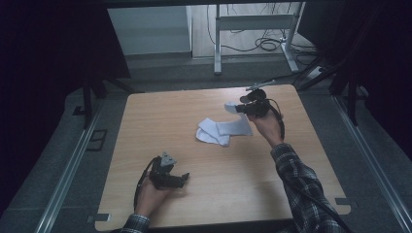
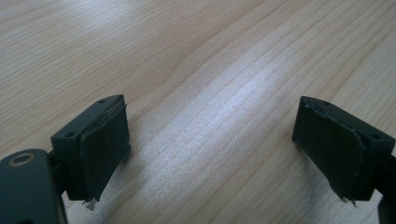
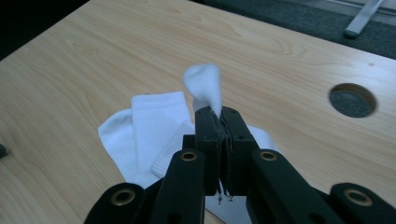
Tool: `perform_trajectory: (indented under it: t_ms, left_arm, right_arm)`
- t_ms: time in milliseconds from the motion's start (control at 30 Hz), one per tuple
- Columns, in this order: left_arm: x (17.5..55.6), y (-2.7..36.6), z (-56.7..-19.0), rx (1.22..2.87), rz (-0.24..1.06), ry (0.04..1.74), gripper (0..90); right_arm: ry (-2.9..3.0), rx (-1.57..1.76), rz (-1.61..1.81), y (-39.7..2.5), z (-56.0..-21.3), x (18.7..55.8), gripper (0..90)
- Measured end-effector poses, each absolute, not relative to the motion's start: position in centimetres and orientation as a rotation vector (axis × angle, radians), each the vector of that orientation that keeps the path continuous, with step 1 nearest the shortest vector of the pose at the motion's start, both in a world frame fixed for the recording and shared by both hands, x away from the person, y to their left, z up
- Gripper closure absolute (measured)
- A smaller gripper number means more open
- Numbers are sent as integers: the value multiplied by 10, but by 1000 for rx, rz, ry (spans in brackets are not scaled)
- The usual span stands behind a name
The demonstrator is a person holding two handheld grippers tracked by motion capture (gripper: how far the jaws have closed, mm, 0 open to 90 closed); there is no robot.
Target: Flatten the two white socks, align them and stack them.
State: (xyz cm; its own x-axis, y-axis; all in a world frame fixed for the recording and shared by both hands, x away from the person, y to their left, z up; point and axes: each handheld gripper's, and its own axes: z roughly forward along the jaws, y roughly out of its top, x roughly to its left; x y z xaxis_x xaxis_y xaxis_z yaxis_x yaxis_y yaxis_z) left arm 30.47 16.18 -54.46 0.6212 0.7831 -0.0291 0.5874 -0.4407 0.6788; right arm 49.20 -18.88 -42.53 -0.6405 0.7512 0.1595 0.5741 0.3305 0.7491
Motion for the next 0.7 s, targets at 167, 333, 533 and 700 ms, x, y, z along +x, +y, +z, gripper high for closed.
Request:
perform_trajectory:
  t_ms: [167, 333, 533, 700]
  left_arm:
    - [305, 162, -545, 2182, 383, 1070, 110]
    - [305, 162, -545, 2182, 383, 1070, 110]
    - [305, 162, -545, 2181, 383, 1072, 111]
    - [305, 162, -545, 2179, 383, 1072, 111]
  right_arm:
    - [2332, 1232, 1214, -215, -412, 486, 865]
    - [2266, 1264, 1222, -246, -396, 479, 866]
    - [2204, 1279, 1220, -272, -374, 471, 866]
    - [2133, 1255, 1198, -294, -338, 459, 866]
